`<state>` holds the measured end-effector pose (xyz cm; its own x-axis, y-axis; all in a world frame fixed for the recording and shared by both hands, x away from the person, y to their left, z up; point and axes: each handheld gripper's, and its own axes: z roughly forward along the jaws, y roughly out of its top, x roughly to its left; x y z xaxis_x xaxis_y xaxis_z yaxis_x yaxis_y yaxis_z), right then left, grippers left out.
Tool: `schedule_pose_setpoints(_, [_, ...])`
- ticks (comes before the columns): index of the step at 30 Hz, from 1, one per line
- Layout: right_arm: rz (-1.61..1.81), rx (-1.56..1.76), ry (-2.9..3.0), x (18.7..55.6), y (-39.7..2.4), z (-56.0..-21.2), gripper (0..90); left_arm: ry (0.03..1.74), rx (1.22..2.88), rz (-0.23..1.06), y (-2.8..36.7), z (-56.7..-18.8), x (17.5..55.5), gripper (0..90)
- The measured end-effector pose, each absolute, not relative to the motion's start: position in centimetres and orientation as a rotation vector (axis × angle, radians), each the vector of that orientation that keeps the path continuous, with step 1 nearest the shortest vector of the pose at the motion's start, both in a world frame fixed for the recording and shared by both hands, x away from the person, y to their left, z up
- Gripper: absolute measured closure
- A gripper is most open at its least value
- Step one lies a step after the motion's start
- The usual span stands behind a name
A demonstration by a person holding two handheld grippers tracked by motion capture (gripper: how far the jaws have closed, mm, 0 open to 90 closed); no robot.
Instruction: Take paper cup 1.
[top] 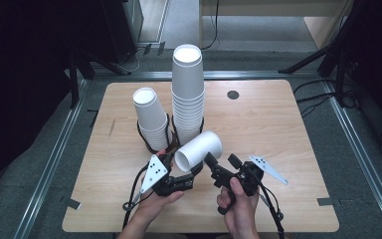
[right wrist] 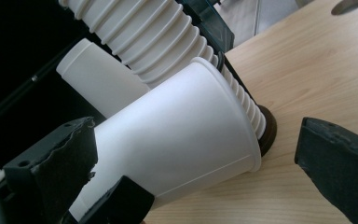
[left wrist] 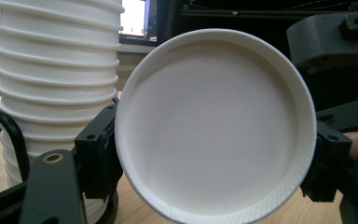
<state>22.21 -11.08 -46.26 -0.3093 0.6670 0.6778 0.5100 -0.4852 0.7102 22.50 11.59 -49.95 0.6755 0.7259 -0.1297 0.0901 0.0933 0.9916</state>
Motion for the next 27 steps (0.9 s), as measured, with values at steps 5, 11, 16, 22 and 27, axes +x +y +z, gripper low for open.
schedule_pose_setpoints(5, [1.995, 1.922, 1.469, 22.6, -11.0, -46.4, 0.0, 0.743, 1.411, 0.552, 11.9, -49.8, 22.6, 22.9])
schedule_pose_setpoints(11, [2.036, 2.034, 1.418, 23.0, -10.9, -46.8, 0.0, 0.74, 1.406, 0.56, 11.9, -49.8, 22.6, 22.9])
schedule_pose_setpoints(16, [2.076, 2.095, 1.415, 23.3, -10.5, -47.4, 0.0, 0.728, 1.408, 0.564, 11.7, -49.9, 22.5, 22.9])
schedule_pose_setpoints(22, [2.097, 2.126, 1.402, 24.1, -10.5, -47.6, 0.0, 0.718, 1.407, 0.565, 11.5, -49.9, 22.5, 22.8])
schedule_pose_setpoints(27, [2.116, 2.176, 1.389, 24.4, -10.3, -47.9, 0.0, 0.718, 1.41, 0.573, 11.6, -50.0, 22.5, 22.8])
